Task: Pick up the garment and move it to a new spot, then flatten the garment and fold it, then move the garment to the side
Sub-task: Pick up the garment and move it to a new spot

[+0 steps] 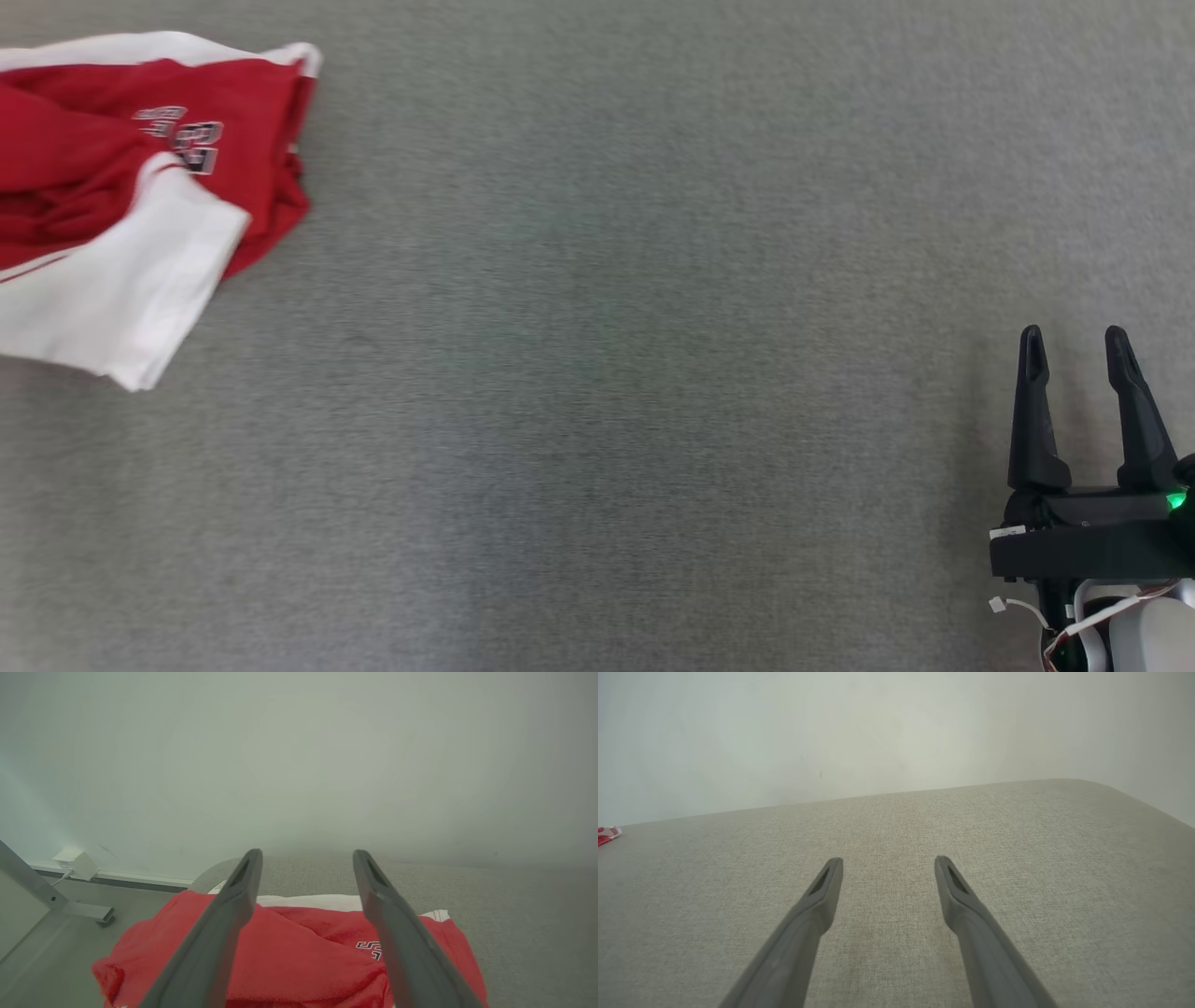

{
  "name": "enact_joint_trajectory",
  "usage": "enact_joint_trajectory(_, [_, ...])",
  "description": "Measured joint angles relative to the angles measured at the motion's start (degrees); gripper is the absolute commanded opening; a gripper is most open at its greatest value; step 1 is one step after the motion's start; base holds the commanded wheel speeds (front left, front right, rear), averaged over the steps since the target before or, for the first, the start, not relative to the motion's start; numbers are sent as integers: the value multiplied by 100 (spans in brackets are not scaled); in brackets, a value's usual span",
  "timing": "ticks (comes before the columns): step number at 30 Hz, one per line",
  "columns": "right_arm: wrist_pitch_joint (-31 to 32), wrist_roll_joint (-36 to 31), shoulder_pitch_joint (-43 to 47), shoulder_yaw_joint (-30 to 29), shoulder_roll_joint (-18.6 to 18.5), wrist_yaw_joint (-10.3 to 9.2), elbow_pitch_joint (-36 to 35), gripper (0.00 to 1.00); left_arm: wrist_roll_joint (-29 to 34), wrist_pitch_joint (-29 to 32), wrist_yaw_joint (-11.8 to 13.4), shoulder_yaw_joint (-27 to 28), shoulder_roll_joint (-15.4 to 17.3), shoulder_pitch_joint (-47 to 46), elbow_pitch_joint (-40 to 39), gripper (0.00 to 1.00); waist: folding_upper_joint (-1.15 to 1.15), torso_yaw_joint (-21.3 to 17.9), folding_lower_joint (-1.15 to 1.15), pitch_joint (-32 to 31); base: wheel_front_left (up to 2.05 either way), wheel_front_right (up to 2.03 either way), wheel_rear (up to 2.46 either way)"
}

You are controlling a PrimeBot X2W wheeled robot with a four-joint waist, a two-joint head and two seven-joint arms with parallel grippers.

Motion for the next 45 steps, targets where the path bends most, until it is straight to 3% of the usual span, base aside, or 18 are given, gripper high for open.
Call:
enact_joint_trajectory(13, [-22, -2, -115, 9, -46, 0, 7, 100, -260, 1188, -79, -557, 299, -138, 1642, 100, 0, -394, -1, 329, 0, 0, 0])
enact_joint_trajectory(19, [-22, 0, -163, 24, -79, 0, 7, 100, -565, 1551, -80, -893, 357, -192, 1901, 100, -1, -461, -2, 316, 0, 0, 0])
enact_joint_trajectory(20, [-21, 0, -163, 29, -79, 0, 8, 100, -595, 1602, -80, -958, 370, -202, 1931, 80, -1, -467, -2, 312, 0, 0, 0])
enact_joint_trajectory(21, [-22, -1, -163, 30, -78, 0, 10, 100, -593, 1628, -80, -1056, 396, -202, 1944, 25, -1, -473, -2, 305, 0, 0, 0])
enact_joint_trajectory(22, [-21, -2, -162, 33, -74, 0, 10, 100, -606, 1630, -80, -1115, 416, -202, 1950, 7, -1, -476, -2, 296, 0, 0, 0])
enact_joint_trajectory(23, [-21, -4, -161, 34, -66, 0, 9, 100, -650, 1621, -81, -1162, 430, -202, 1962, 0, -1, -479, -2, 286, 0, 0, 0])
enact_joint_trajectory(38, [-43, 43, 14, 141, 32, 0, 293, 100, -368, -374, -22, -1593, 777, -679, 1522, 0, -1, -232, -2, -332, 0, 0, 0])
enact_joint_trajectory(45, [-75, 109, 141, 174, 154, 0, 528, 100, -130, -612, -1, -1820, 764, -1338, 755, 0, -1, -105, -3, -805, 0, 0, 0])
